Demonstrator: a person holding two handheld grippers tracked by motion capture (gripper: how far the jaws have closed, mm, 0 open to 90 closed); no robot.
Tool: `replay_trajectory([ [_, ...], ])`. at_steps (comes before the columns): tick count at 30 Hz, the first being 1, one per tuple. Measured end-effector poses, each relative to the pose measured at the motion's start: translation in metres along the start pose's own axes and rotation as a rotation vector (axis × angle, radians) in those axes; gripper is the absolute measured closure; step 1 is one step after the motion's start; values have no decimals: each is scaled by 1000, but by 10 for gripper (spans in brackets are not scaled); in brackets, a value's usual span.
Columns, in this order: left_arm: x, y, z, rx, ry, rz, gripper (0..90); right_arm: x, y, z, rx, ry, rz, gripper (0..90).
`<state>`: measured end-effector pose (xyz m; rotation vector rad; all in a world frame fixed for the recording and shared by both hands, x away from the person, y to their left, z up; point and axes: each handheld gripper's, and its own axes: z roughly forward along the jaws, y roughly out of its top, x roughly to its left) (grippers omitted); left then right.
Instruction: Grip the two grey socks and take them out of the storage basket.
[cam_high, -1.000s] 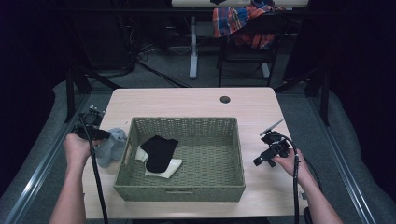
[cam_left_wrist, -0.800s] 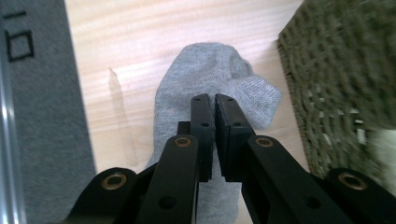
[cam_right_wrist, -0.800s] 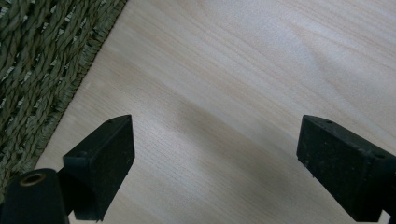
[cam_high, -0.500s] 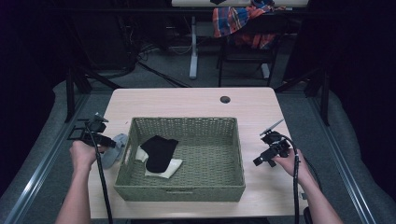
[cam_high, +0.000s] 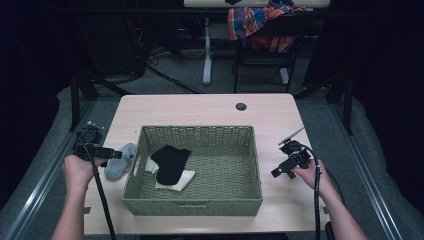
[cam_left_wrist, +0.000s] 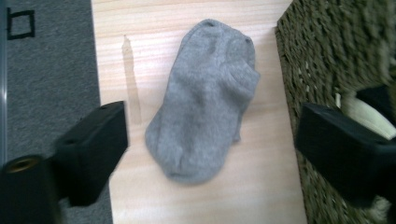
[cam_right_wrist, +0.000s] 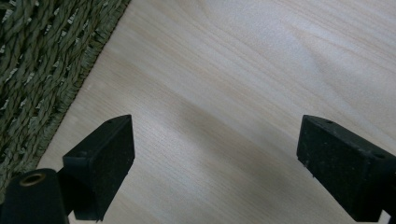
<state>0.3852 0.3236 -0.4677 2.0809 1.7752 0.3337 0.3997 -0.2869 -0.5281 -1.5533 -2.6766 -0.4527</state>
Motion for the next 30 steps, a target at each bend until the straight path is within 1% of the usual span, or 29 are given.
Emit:
replay_trajectory([
  [2, -2, -2, -3, -2, -2, 5, 72, 1, 0, 0, -1, 4, 3, 110],
  [3, -6, -6, -9, -13, 12, 17, 57, 1, 0, 0, 2, -1, 0, 110],
  [4, -6, -6, -9, -13, 12, 17, 49, 1, 0, 0, 0, -9, -1, 110],
  [5, -12, -11, -13, -28, 14, 21, 48, 1, 0, 0, -3, -5, 1, 110],
  [6, -12, -11, -13, -28, 14, 21, 45, 1, 0, 0, -3, -5, 1, 110],
  [7, -14, -14, -15, -32, 10, 34, 45, 1, 0, 0, -3, -11, -1, 110],
  [8, -16, -17, -17, -34, 14, 38, 37, 1, 0, 0, -2, -11, -3, 110],
  [10, -19, -24, -19, -35, 21, 52, 27, 1, 0, 0, -8, 1, 5, 111],
  [11, -20, -27, -20, -28, 24, 55, 16, 1, 0, 0, -6, -10, 0, 110],
  [12, -21, -30, -21, -27, 24, 52, 16, 1, 0, 0, -6, -10, 0, 110],
  [13, -22, -34, -21, -20, 26, 53, 9, 3, -1, 2, -33, -6, 20, 110],
  [15, -22, -40, -21, -8, 40, 47, 4, 2, 0, -1, 2, -14, -11, 110],
  [16, -22, -45, -22, -9, 38, 37, 3, 2, 0, -1, 0, -13, -10, 110],
  [17, -22, -45, -22, -9, 38, 37, 3, 2, 0, -1, 0, -13, -10, 110],
  [18, -21, -49, -23, -9, 33, 32, 3, 2, 0, 0, -3, -13, -8, 111],
  [20, -22, -54, -23, -11, 38, 29, 3, 2, 0, 0, 0, -16, -10, 110],
  [21, -22, -58, -22, -13, 40, 30, 2, 2, 0, 0, 0, -7, -9, 110],
  [22, -22, -60, -22, -10, 36, 30, 3, 2, 0, 0, 5, -11, -15, 110],
  [23, -22, -64, -20, -12, 35, 26, 2, 3, 0, 0, 0, -5, -13, 110],
  [24, -22, -67, -18, -8, 34, 27, 2, 3, 0, 0, 7, -17, -15, 111],
  [25, -21, -74, -13, -1, 37, 26, 2, 3, 1, 0, 7, -20, -16, 111],
  [26, -21, -74, -13, -1, 37, 26, 2, 3, 1, 0, 7, -20, -16, 111],
  [27, -20, -78, -11, 6, 30, 31, 2, 4, 1, 1, 6, -25, -23, 111],
  [29, -19, -81, -7, -3, 28, 34, 2, 4, 1, 1, 5, -26, -18, 111],
  [30, -17, -81, -7, -10, 25, 33, 5, 4, 2, 1, 14, -24, -30, 111],
])
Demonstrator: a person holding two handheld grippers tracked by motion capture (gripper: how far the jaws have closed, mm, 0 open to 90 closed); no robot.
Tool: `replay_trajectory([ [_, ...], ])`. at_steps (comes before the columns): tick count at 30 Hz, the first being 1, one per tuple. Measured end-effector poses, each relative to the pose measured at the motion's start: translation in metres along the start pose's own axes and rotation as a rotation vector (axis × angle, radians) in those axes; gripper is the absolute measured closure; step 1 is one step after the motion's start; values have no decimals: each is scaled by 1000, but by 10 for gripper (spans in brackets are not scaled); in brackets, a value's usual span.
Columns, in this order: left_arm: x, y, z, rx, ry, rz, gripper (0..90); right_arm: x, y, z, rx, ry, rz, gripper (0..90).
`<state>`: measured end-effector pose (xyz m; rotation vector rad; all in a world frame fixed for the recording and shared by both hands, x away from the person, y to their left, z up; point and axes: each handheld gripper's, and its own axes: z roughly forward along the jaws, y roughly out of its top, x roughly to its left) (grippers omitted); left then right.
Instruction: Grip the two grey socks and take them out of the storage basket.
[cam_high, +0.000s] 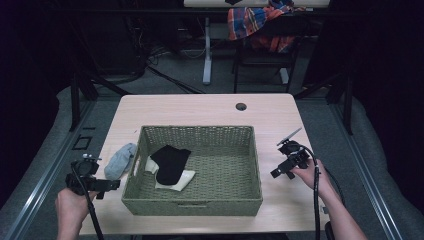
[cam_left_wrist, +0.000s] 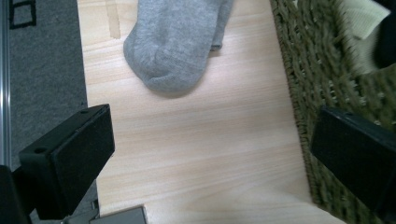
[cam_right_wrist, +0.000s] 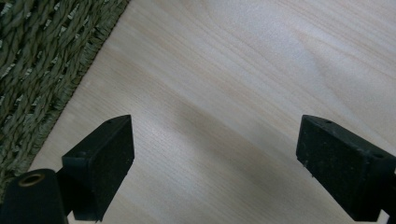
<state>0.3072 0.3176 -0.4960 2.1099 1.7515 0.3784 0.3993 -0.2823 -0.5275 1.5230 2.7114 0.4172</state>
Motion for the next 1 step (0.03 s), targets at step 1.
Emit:
replay_trajectory([
  [1, 1, 0, 0, -23, -4, 2, 22, 2, 0, 2, -19, -8, 16, 105],
])
